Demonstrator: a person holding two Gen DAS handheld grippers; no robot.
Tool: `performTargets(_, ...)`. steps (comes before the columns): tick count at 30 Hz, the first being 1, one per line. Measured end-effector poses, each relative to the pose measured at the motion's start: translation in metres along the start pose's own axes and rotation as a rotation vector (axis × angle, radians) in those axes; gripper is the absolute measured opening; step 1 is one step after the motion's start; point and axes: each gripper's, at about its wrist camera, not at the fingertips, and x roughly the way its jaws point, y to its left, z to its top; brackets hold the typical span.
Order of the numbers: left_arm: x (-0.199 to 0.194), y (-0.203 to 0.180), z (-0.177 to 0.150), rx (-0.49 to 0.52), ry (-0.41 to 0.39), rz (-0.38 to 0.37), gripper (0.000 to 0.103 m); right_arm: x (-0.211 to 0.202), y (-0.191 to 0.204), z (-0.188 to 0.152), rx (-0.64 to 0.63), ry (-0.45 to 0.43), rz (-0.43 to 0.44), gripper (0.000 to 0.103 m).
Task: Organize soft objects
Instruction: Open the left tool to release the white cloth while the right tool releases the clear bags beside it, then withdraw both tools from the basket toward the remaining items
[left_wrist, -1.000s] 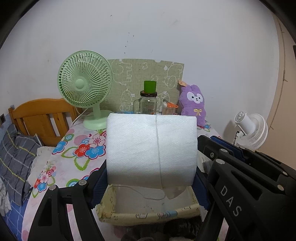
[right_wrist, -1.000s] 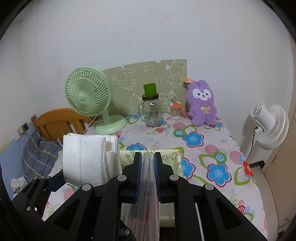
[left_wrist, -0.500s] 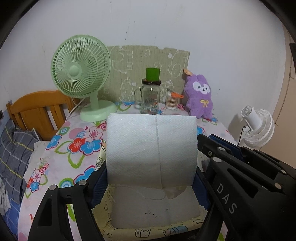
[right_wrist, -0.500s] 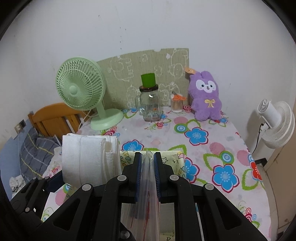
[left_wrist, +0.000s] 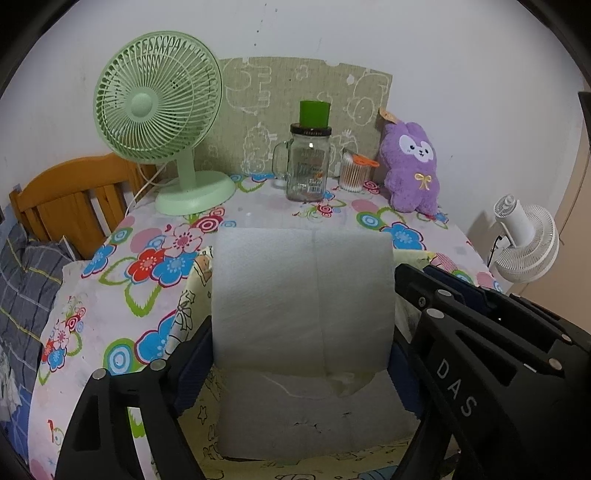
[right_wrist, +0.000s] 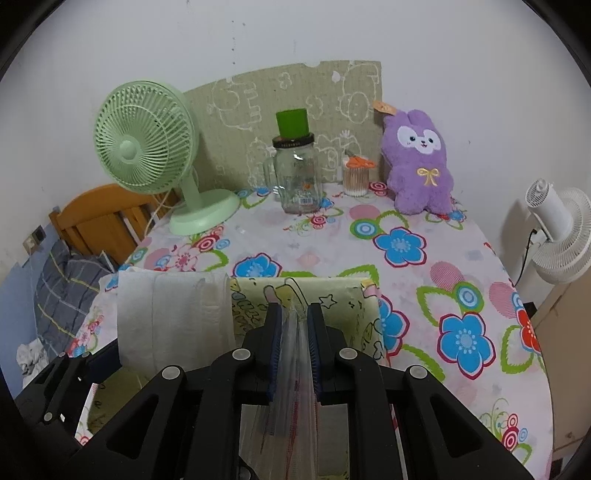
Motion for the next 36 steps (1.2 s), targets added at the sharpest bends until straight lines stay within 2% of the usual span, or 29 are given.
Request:
performTargets(4, 0.004, 0.002, -0.002, -0.007, 0.015, 0.004, 0.095, 0.005, -0.001, -0.002, -0.005, 0.021, 0.004, 0.029)
performTargets(7, 0.005, 0.002, -0.002, -0.009, 0.021, 0.0, 0.098, 0.005, 0.0, -0.003, -0.011, 0.017, 0.007, 0.051)
performTargets(8, 0.005, 0.002, -0.003, -0.007, 0.022, 0.0, 0.099, 0.003, 0.0, -0.003, -0.013, 0.011, 0.008, 0.063)
performTargets(9, 0.004, 0.001, -0.003, -0.006, 0.023, 0.0, 0.1, 0.001, 0.0, -0.002, -0.016, 0.0, 0.009, 0.068)
performTargets(13, 0.0, 0.002, -0.002, -0.011, 0.018, -0.001, 0.101, -0.007, 0.004, -0.001, -0.033, -0.015, 0.002, 0.071)
performTargets(21, -0.023, 0.001, -0.002, -0.013, -0.028, -0.015, 0.101, -0.029, 0.01, -0.001, -0.051, -0.047, -0.005, 0.086)
performTargets(36, -0.068, -0.004, -0.007, 0.003, -0.096, -0.02, 0.102, -0.081, 0.017, -0.006, -0.051, -0.113, -0.021, 0.092)
